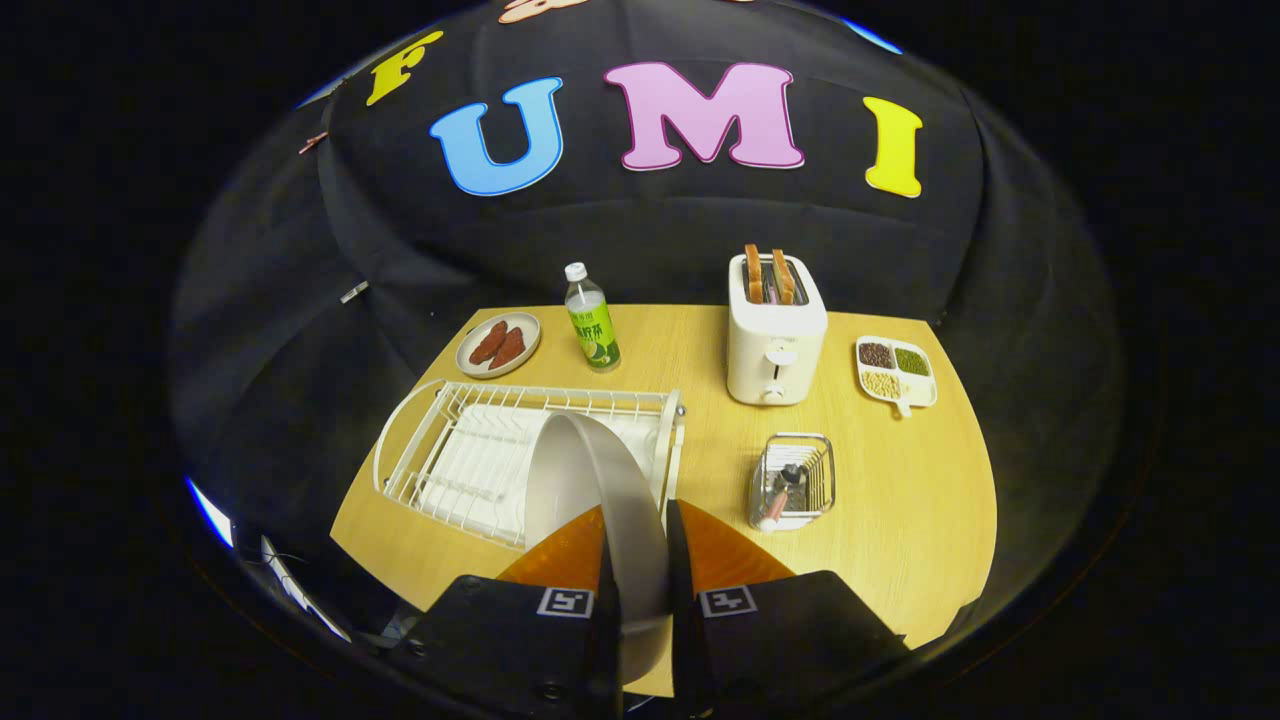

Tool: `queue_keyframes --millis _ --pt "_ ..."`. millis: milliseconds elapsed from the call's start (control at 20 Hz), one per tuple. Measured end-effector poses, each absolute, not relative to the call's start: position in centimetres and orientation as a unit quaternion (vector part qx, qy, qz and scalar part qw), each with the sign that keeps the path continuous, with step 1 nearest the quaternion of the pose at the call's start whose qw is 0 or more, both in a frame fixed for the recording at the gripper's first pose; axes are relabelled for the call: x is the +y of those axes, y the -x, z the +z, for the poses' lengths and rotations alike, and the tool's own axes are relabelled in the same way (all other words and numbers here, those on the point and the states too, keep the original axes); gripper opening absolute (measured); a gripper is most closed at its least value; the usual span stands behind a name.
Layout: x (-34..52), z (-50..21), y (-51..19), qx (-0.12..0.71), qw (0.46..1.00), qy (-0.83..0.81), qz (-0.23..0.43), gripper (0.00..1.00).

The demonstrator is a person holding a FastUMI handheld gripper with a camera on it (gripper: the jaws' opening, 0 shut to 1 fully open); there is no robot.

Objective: Take the plate from the dish rack, then take the spoon from the basket and place it into the plate.

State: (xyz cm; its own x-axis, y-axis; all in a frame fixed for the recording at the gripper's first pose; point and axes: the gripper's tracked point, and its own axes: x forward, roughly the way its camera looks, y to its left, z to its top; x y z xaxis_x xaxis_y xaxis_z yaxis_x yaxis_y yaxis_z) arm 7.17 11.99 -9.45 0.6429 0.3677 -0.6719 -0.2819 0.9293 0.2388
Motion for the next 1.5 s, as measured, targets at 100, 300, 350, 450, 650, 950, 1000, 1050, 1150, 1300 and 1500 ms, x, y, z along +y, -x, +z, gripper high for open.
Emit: queue_keyframes --millis 100,300,350,450,650,950,1000,1050,1150,1300,1500 --pt "10.7 -9.6 -4.6 0.390 0.897 -0.087 0.189 0.24" --pt "6.6 -12.0 -0.4 0.422 0.875 -0.149 0.184 0.24" --pt "5.5 -13.1 0.5 0.433 0.870 -0.149 0.183 0.24" --pt "3.6 -15.4 2.0 0.457 0.857 -0.151 0.185 0.24" --pt "1.6 -20.2 2.5 0.500 0.828 -0.172 0.189 0.23" --pt "2.1 -26.0 -0.9 0.516 0.806 -0.181 0.227 0.24" --pt "2.2 -27.1 -1.1 0.521 0.803 -0.173 0.233 0.24" --pt "2.1 -28.3 -1.3 0.526 0.801 -0.161 0.236 0.24" --pt "2.6 -29.2 -1.5 0.534 0.787 -0.185 0.249 0.24" --pt "2.2 -30.6 -2.0 0.543 0.778 -0.197 0.246 0.24" --pt "0.6 -32.3 -3.4 0.542 0.789 -0.178 0.226 0.35"
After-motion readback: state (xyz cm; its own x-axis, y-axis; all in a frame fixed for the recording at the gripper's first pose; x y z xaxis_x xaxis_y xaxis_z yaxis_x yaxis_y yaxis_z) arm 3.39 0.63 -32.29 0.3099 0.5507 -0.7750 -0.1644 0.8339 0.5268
